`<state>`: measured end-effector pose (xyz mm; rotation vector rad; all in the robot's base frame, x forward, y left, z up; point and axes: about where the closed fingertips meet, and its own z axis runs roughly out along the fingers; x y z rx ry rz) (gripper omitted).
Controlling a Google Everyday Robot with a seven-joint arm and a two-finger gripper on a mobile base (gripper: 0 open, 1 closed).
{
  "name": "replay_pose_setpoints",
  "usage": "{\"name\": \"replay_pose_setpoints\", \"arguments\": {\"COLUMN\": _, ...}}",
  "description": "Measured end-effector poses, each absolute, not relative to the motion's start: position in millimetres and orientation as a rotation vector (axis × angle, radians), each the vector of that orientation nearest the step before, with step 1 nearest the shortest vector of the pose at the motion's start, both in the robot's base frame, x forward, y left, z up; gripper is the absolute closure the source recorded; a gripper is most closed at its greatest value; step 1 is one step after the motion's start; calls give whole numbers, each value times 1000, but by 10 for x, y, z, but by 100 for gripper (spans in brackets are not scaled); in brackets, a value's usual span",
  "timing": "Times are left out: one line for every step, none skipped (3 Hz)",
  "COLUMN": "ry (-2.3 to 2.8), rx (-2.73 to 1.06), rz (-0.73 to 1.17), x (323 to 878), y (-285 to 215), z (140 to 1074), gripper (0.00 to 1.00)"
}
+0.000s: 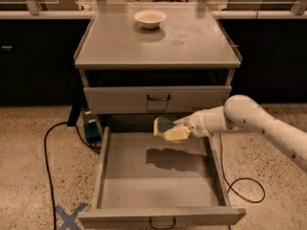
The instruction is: Pick sponge from middle drawer and place on counter
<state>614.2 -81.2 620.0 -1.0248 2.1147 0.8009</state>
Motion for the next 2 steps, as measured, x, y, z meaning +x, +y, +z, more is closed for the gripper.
{"name": "replay_pose_setpoints", "arguments": {"ry": 2008, "rx": -1072, "rz": 879, "x": 6120, "y": -817, "z": 7162, "gripper": 100}}
{"name": "replay_pose_setpoints", "arguments": {"ry": 1988, "rx": -1119, "rz": 926, "x": 6031, "y": -829, "z": 7402, "gripper": 100}}
